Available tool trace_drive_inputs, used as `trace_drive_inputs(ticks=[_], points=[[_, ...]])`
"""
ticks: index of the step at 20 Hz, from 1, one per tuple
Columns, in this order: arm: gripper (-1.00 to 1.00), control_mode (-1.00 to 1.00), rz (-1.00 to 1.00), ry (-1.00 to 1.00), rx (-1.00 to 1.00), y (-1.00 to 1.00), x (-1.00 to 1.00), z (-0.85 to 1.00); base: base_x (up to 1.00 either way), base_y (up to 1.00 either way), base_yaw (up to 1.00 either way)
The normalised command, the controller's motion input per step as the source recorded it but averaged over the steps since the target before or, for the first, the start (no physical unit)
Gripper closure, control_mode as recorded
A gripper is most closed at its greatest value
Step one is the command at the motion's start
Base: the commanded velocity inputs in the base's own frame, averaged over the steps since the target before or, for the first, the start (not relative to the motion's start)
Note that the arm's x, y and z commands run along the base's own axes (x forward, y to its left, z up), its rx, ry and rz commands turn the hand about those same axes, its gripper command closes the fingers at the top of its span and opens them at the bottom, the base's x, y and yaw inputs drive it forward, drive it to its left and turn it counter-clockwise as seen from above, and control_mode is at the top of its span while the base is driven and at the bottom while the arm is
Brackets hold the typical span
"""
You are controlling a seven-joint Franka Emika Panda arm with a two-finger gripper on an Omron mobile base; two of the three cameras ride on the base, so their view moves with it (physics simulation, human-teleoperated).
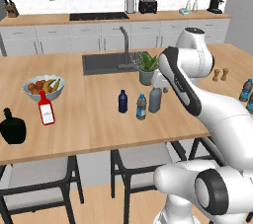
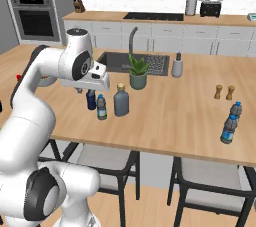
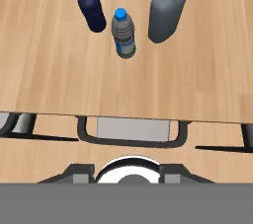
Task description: Move the plastic bottles in the middle to the plastics group, and the glass bottles in the middle to the glass group.
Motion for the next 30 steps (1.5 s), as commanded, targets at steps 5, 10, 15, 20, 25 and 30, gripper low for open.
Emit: trace_drive_inputs(ticks=[5, 10, 15, 20, 25, 30], points=[[-1.0, -1.0, -0.01, -0.03, 0.0, 0.0, 0.15, -0.18, 0.0, 0.0, 0.0], [-1.0, -1.0, -0.08, 0.0, 0.01, -0.06, 0.82, -0.09, 0.0, 0.0, 0.0], [-1.0, -1.0, -0.06, 0.0, 0.0, -0.3, 0.67, -0.02, 0.0, 0.0, 0.0], [-1.0, -1.0, -0.03, 0.0, 0.0, -0.27, 0.47, -0.08, 0.0, 0.0, 0.0], [-1.0, -1.0, 0.0, 0.0, 0.0, -0.01, 0.16, -0.23, 0.0, 0.0, 0.0], [-1.0, -1.0, 0.0, -0.08, -0.02, 0.0, 0.09, -0.35, 0.0, 0.0, 0.0]])
